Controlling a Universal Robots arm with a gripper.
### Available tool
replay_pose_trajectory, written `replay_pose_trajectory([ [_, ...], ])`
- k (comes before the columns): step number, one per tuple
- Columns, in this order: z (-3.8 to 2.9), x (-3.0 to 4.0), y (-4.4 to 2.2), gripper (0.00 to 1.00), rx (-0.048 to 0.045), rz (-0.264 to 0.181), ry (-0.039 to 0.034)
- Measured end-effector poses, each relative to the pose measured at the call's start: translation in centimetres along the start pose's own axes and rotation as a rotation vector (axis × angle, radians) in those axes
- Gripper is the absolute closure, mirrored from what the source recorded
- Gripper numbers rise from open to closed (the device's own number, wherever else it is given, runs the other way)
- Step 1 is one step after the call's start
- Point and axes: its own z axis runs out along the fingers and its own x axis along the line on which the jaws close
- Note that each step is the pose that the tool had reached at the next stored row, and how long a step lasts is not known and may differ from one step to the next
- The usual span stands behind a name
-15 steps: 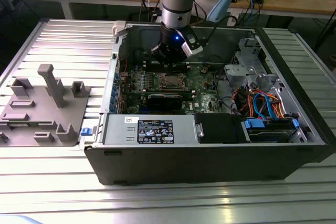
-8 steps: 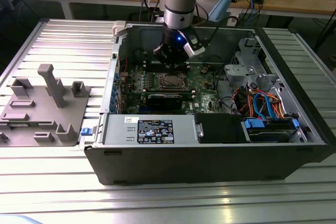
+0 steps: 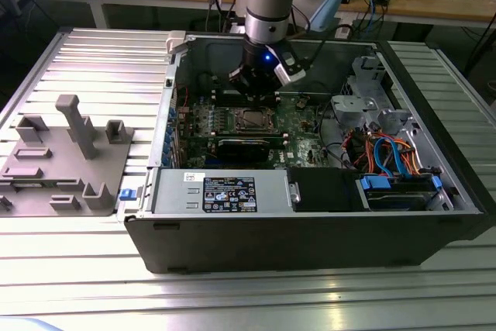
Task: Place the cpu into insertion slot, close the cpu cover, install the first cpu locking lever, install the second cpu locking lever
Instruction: 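Install the first cpu locking lever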
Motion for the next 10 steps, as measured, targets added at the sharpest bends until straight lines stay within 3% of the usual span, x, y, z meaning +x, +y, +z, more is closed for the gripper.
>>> replay_pose_trajectory([
  [6, -0.02, 0.01, -0.11, 0.89, -0.0003, 0.000, -0.0003],
  [10, -0.39, 0.31, -0.06, 0.89, -0.0001, 0.000, -0.0030],
])
